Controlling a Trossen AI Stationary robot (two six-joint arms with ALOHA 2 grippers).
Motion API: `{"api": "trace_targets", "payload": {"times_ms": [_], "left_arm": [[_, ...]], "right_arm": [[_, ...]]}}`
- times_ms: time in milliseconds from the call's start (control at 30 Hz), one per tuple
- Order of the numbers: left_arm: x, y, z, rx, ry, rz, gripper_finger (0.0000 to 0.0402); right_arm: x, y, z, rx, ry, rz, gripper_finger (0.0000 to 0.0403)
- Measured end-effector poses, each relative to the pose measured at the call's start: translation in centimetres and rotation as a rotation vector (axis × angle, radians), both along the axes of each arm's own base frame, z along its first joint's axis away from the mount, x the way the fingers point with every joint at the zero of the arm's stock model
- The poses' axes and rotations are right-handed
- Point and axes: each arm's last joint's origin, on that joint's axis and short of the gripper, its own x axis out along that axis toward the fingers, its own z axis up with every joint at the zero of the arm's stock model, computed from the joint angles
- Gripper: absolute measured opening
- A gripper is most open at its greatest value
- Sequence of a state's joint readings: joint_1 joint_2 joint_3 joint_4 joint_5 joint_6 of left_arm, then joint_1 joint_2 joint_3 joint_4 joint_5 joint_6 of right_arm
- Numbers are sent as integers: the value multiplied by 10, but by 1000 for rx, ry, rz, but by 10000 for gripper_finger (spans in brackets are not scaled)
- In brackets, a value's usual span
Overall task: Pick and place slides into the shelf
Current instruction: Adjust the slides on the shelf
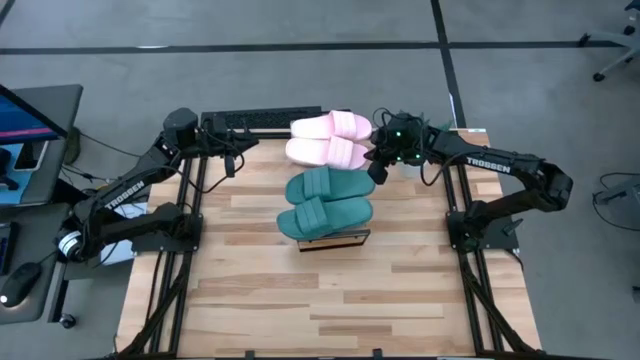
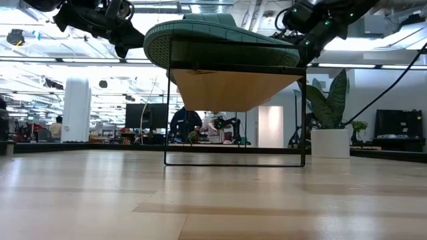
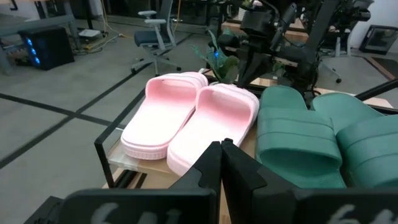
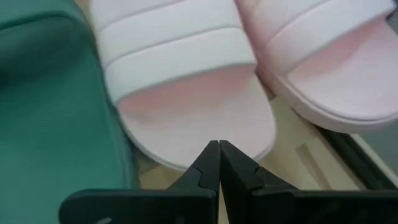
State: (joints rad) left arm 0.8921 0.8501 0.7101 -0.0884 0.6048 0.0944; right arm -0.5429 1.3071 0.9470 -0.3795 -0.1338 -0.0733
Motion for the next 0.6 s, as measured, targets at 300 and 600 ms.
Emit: {"api": "trace_targets", "payload": {"times_ms": [300,600], "left_arm": [[0,0,-1,-5,5,-1,0],[0,0,-1,-7,9,-1,0]], "right_arm": [[-2,-12,2,-71,-12,-25,0],[-8,-14,24,-104,85,-44,0]]}}
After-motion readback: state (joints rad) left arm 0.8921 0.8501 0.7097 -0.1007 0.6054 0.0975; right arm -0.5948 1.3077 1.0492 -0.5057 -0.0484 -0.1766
